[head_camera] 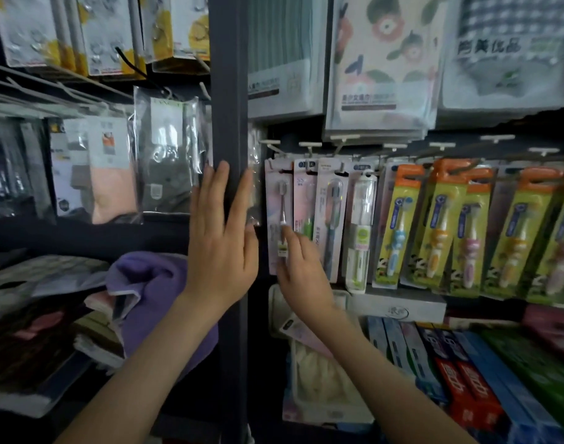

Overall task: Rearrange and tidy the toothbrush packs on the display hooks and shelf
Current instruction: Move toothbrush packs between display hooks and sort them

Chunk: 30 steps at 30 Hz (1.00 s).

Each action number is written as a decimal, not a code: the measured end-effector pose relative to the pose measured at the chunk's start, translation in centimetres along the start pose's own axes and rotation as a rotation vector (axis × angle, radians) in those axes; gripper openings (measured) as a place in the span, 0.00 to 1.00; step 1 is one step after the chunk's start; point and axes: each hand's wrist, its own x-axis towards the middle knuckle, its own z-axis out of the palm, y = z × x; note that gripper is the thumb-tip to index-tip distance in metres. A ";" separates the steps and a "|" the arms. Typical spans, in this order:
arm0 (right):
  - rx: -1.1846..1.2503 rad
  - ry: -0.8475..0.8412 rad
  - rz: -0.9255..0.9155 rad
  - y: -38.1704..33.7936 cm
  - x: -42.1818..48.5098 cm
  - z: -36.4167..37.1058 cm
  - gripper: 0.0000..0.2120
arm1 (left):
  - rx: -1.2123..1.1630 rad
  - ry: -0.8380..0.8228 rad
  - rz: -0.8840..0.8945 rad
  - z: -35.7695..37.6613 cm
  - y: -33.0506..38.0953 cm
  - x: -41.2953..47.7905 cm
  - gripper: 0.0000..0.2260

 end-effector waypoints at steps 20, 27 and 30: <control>-0.205 0.201 0.451 0.3 7.9 7.3 0.40 | -0.059 -0.021 -0.037 -0.1 -0.2 -0.5 0.24; -0.147 0.047 0.510 0.8 8.2 7.0 0.44 | -0.048 -0.023 -0.028 -0.1 0.0 -0.4 0.23; -0.073 0.039 0.500 1.1 7.6 6.5 0.46 | -0.041 -0.014 -0.024 0.0 -0.1 -0.4 0.22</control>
